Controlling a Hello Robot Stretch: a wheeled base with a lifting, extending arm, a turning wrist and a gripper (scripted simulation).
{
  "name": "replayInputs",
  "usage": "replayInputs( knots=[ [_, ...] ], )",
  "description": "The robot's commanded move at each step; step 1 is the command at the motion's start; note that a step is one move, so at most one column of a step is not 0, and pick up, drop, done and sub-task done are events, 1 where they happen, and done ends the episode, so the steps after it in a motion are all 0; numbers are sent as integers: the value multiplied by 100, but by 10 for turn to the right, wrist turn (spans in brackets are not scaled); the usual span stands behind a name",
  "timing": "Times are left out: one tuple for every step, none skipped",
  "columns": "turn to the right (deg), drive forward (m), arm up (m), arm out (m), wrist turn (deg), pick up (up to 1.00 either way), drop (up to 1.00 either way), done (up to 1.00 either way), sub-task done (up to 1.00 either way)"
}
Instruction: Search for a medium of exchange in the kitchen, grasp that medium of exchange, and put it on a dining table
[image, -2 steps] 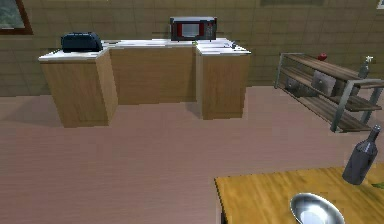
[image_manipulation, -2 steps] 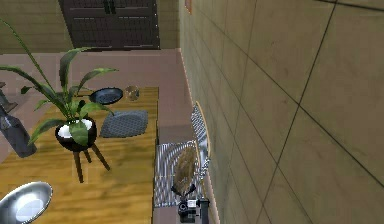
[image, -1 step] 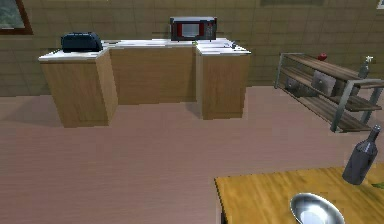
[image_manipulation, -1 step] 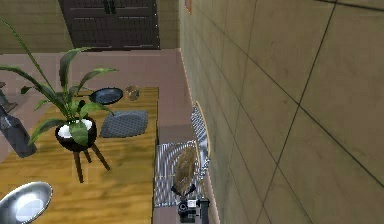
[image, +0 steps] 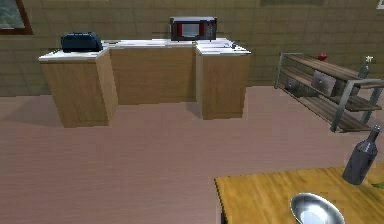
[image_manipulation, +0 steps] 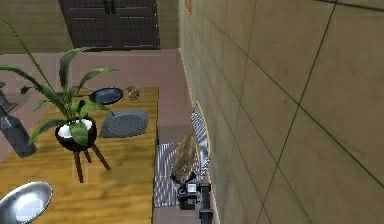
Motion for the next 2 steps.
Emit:
replayInputs(
  knots=[
    [0,0,50,0,0,0,0,0,0],
    [0,0,2,0,0,0,0,0,0]
  ],
)
